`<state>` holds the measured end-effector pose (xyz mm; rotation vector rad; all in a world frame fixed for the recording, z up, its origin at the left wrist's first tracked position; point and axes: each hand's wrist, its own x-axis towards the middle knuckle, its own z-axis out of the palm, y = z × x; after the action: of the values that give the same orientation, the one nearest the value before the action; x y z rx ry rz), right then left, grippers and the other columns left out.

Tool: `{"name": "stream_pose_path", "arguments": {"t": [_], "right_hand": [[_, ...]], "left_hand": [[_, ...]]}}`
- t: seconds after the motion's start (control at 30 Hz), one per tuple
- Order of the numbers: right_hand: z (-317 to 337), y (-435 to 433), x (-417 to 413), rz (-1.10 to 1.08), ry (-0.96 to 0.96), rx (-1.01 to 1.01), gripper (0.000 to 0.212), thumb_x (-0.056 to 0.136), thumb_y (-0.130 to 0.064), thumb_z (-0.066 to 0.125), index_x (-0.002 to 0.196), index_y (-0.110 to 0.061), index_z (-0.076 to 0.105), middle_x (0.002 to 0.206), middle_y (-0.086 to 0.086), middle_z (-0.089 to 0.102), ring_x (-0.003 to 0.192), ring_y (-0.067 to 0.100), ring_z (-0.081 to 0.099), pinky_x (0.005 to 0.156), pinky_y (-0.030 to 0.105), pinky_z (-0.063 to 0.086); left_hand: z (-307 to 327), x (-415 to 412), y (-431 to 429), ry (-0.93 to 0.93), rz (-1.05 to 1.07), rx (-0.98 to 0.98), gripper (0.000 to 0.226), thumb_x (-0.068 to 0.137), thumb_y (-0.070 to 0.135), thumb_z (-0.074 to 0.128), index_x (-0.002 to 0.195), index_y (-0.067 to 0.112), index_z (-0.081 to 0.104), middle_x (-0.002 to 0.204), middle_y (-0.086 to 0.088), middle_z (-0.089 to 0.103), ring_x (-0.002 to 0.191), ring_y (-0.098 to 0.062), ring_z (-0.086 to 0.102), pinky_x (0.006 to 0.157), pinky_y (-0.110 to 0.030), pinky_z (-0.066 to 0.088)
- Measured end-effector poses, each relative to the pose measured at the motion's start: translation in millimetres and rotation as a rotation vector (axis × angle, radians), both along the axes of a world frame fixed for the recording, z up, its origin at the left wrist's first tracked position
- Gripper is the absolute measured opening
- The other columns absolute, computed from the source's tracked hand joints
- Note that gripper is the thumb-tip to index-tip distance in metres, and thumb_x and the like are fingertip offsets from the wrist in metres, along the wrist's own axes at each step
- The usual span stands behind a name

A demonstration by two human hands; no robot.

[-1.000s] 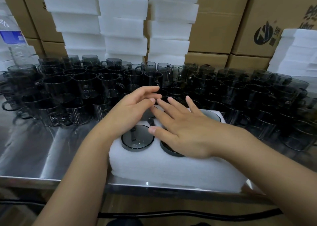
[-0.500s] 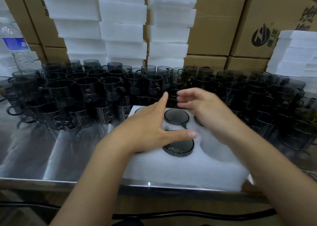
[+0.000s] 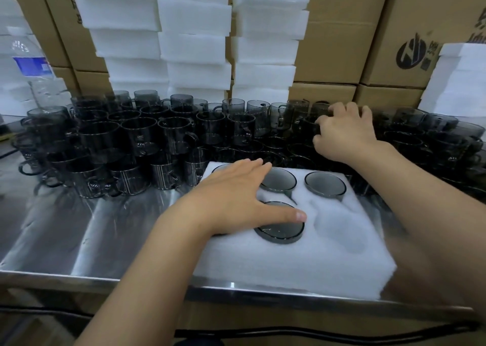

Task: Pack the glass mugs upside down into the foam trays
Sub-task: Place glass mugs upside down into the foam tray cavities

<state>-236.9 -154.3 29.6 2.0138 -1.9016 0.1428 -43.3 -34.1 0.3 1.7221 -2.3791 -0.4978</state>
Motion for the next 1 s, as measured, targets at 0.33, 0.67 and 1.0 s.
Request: {"name": "stream_pose_path", "arguments": {"t": [0.33,0.67,1.0], "right_hand": [[4,15,7,0.141,-0.157,-0.159,0.034,0.096,-0.024,0.049,0.125,-0.007,0.054,0.148,0.015,0.029,0.125,0.04,0.038,0.11,0.05,0.023],[-32,70,32,0.608,-0.687,-0.221,0.008,0.089,-0.016,0.062,0.094,-0.009,0.061,0.153,0.01,0.029,0.14,0.023,0.026,0.1,0.013,0.015],[-35,75,30,0.758,-0.76,-0.393,0.049,0.076,-0.017,0.073,0.117,-0.003,0.05,0.113,0.0,0.042,0.107,0.018,0.043,0.093,0.009,0.029]], "left_hand": [[1,1,1,-0.001,0.003,0.009,0.102,0.067,0.085,0.037,0.152,0.037,0.006,0.159,0.021,-0.002,0.145,0.002,-0.006,0.114,-0.025,0.001],[0,4,-5,0.179,-0.008,-0.025,0.107,0.066,0.083,0.038,0.153,0.026,0.014,0.159,0.013,0.015,0.145,-0.005,0.012,0.119,-0.031,0.014],[14,12,-35,0.67,0.057,0.069,0.093,0.08,0.06,0.062,0.153,0.028,0.014,0.146,0.017,0.042,0.126,0.003,0.041,0.093,-0.015,0.033]]}}
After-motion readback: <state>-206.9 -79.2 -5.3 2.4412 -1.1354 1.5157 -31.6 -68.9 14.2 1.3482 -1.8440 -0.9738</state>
